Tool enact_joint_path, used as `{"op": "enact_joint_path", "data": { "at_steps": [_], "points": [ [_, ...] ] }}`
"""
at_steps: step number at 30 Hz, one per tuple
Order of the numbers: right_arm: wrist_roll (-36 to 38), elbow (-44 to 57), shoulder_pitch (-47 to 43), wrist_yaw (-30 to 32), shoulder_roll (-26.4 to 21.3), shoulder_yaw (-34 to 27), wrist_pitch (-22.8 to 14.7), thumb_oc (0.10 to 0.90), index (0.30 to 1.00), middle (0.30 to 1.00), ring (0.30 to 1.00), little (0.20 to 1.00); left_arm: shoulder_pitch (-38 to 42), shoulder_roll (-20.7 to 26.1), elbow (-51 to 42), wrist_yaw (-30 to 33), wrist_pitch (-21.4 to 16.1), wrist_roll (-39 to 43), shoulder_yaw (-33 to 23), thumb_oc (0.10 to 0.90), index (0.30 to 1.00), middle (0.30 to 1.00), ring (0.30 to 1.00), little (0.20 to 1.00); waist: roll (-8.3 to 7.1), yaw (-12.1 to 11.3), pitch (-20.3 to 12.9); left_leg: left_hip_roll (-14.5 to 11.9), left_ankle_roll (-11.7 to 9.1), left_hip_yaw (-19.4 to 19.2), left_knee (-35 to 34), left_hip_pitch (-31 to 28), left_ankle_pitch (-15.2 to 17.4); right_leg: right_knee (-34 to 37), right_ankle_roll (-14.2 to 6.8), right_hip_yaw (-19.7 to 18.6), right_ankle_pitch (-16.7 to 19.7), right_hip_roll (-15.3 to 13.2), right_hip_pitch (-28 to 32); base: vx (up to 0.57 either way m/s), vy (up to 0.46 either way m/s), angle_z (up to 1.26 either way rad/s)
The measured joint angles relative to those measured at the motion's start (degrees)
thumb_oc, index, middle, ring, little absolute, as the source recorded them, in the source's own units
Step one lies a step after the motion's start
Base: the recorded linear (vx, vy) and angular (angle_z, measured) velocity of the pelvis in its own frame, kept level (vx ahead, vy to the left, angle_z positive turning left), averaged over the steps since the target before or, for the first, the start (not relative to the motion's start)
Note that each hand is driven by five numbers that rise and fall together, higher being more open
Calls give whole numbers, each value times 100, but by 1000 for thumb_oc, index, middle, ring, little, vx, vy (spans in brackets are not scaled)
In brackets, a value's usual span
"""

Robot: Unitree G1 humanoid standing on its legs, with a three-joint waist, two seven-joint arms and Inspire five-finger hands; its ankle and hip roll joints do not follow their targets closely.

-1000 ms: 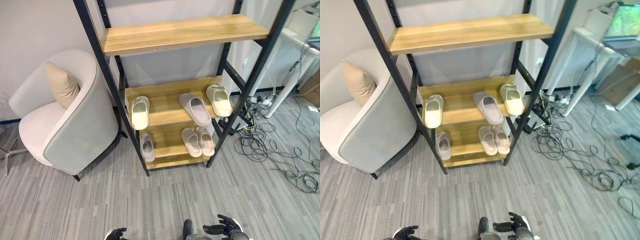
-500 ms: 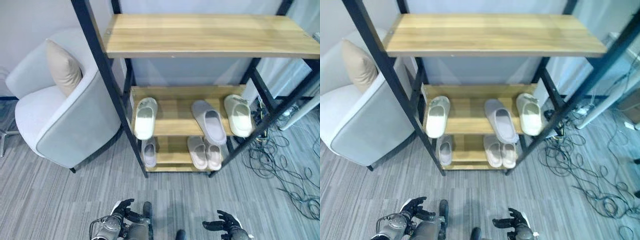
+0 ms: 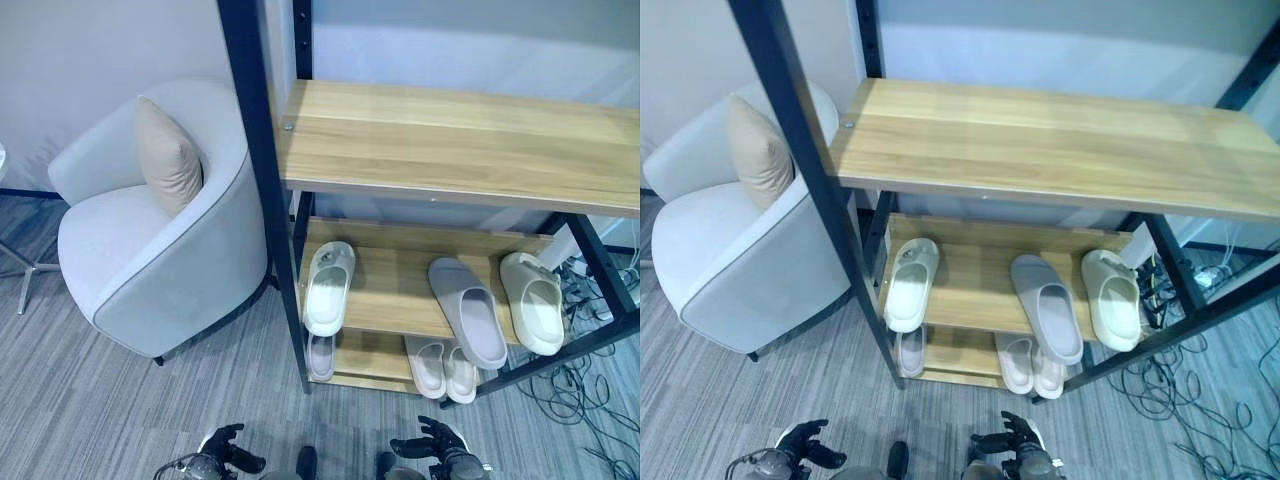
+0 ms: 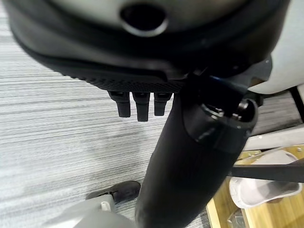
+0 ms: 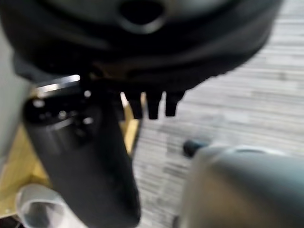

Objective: Arrange the slippers neatly on the shoe rack.

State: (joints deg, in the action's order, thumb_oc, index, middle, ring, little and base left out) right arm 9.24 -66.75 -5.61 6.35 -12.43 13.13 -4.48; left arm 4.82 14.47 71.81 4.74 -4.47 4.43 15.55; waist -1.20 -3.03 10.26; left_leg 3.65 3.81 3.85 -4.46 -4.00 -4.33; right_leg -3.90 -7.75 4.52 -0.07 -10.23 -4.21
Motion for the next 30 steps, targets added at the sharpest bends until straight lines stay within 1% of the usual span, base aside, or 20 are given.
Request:
{"op": "enact_joint_path", "data": {
  "at_steps": [1, 3, 4, 7, 9, 10, 11, 13, 16, 17, 19, 20, 22, 23, 24, 25, 27, 28, 29, 30],
  "points": [
    [-7, -10, 85, 0, 29, 1, 1, 800, 900, 900, 900, 900, -106, 21, 7, 5, 6, 0, -2, 800, 900, 900, 900, 900, -153, -41, -98, 61, -91, 62, -26, -89, 43, 287, 78, -11, 494, 5, 166, 63, -223, 22],
    [-31, -25, 237, 10, -21, 2, 6, 800, 900, 900, 900, 900, -298, -64, -47, 9, 7, 2, -2, 800, 900, 900, 900, 900, -83, -89, -308, -143, -275, 153, -10, -141, 139, 813, 228, 116, 708, 201, 534, 35, -172, 15],
    [-43, -24, 261, 7, -31, 2, 5, 800, 900, 900, 900, 900, -320, -63, -46, 8, 9, 3, -4, 800, 900, 900, 900, 900, -85, -119, -353, -213, -341, 166, -9, -160, 170, 926, 279, 163, 748, 278, 598, 2, -86, 5],
    [-55, 30, 249, 12, -101, 3, 3, 800, 900, 900, 900, 900, -294, -74, -63, 7, 9, -4, 3, 800, 900, 900, 900, 900, -31, -98, -394, -460, -530, 226, 9, -104, 198, 928, 381, 274, 726, 514, 633, -69, -81, 8],
    [-53, 94, 272, 17, -153, 3, 3, 800, 900, 900, 900, 900, -212, -122, -123, -2, 8, -6, 9, 800, 900, 900, 900, 900, -15, -53, -400, -531, -621, 319, 1, -21, 169, 963, 448, 333, 666, 586, 580, -162, -61, 19],
    [-42, 111, 273, 23, -169, 0, 0, 800, 900, 900, 900, 900, -184, -159, -165, 1, 8, -6, 28, 800, 900, 900, 900, 900, 5, -54, -403, -554, -648, 343, 32, 62, 151, 962, 456, 341, 669, 616, 537, -205, -35, 21],
    [-37, 159, 287, 24, -196, 1, -3, 800, 900, 900, 900, 900, -145, -187, -230, -3, 8, -6, 135, 800, 900, 900, 900, 900, 25, -21, -389, -569, -680, 406, 43, 130, 136, 964, 470, 443, 668, 619, 503, -108, -1, 30],
    [0, 191, 306, 24, -239, 0, -3, 800, 900, 900, 900, 900, -13, -253, -267, -23, 3, -22, 249, 800, 900, 900, 900, 900, 102, 92, -330, -555, -731, 605, 214, 338, 141, 962, 491, 619, 655, 613, 478, -121, 22, 43],
    [5, 192, 254, 22, -304, 0, -4, 800, 900, 900, 900, 900, 89, -380, -270, -25, -1, -27, 280, 800, 900, 900, 900, 900, 224, 97, -245, -530, -797, 594, 417, 531, 186, 957, 584, 618, 705, 607, 345, -136, 114, 5],
    [6, 191, 233, 27, -308, -1, -4, 800, 900, 900, 900, 900, 114, -394, -269, -23, -1, -26, 333, 800, 900, 900, 900, 900, 276, 151, -170, -521, -799, 593, 460, 547, 187, 963, 598, 621, 729, 593, 322, -33, 175, -3],
    [4, 190, 176, 20, -298, 1, -1, 800, 900, 900, 900, 900, 116, -397, -266, -28, 0, -29, 382, 800, 900, 900, 900, 900, 307, 249, -99, -463, -754, 549, 501, 580, 217, 962, 572, 602, 759, 555, 283, -24, 188, -12],
    [3, 195, 189, 22, -288, 1, -2, 800, 900, 900, 900, 900, 114, -394, -262, -25, 1, -30, 389, 800, 900, 900, 900, 900, 296, 289, -91, -471, -745, 463, 477, 583, 221, 932, 551, 559, 775, 521, 236, -77, 214, -24],
    [-8, 196, 191, 20, -278, 2, 2, 800, 900, 900, 900, 900, 112, -394, -261, -25, -3, -119, 391, 800, 900, 900, 900, 900, 270, 380, -62, -389, -717, 388, 498, 615, 217, 926, 494, 476, 814, 455, 162, -104, 180, -25],
    [-23, 204, 181, 19, -275, 2, 2, 800, 900, 900, 900, 900, 128, -391, -260, -23, -5, -125, 385, 800, 900, 900, 900, 900, 229, 389, -39, -345, -710, 283, 480, 620, 212, 926, 467, 435, 833, 417, 109, -110, 114, -49],
    [-47, 205, 157, 19, -266, 3, 2, 800, 900, 900, 900, 900, 148, -374, -261, -22, -15, -131, 377, 800, 900, 900, 900, 900, 200, 370, -21, -320, -629, 153, 375, 601, 161, 922, 451, 316, 842, 379, 7, -128, 98, -58],
    [-72, 207, 134, 15, -259, 7, 3, 800, 900, 900, 900, 900, 150, -361, -262, -17, -18, -132, 369, 800, 900, 900, 900, 900, 176, 369, -7, -334, -584, 57, 294, 591, 128, 919, 427, 288, 844, 354, -51, -187, 84, -66],
    [-154, 214, 112, 14, -230, 12, 2, 800, 900, 900, 900, 900, 159, -294, -258, -20, -18, -141, 334, 800, 900, 900, 900, 900, 72, 363, 57, -292, -496, -164, 178, 515, 51, 920, 370, 322, 837, 282, -115, -182, 73, -49],
    [-170, 214, 124, 12, -227, 21, 5, 800, 900, 900, 900, 900, 154, -268, -247, -17, -17, -154, 321, 800, 900, 900, 900, 900, 37, 354, 77, -302, -442, -255, 186, 492, 67, 917, 297, 357, 784, 235, -119, -98, 29, -39],
    [-172, 215, 126, 13, -227, 31, 5, 800, 900, 900, 900, 900, 139, -266, -250, -18, -18, -156, 275, 800, 900, 900, 900, 900, 57, 322, 81, -351, -384, -349, 142, 464, 49, 900, 216, 508, 716, 221, -113, -49, 11, -45],
    [-172, 217, 126, 13, -225, 66, 4, 800, 900, 900, 900, 900, 115, -264, -257, -15, -17, -157, 205, 800, 900, 900, 900, 900, 97, 243, 101, -427, -365, -416, 46, 404, 49, 770, 217, 696, 651, 217, -144, -66, -6, -43]
  ]
}}
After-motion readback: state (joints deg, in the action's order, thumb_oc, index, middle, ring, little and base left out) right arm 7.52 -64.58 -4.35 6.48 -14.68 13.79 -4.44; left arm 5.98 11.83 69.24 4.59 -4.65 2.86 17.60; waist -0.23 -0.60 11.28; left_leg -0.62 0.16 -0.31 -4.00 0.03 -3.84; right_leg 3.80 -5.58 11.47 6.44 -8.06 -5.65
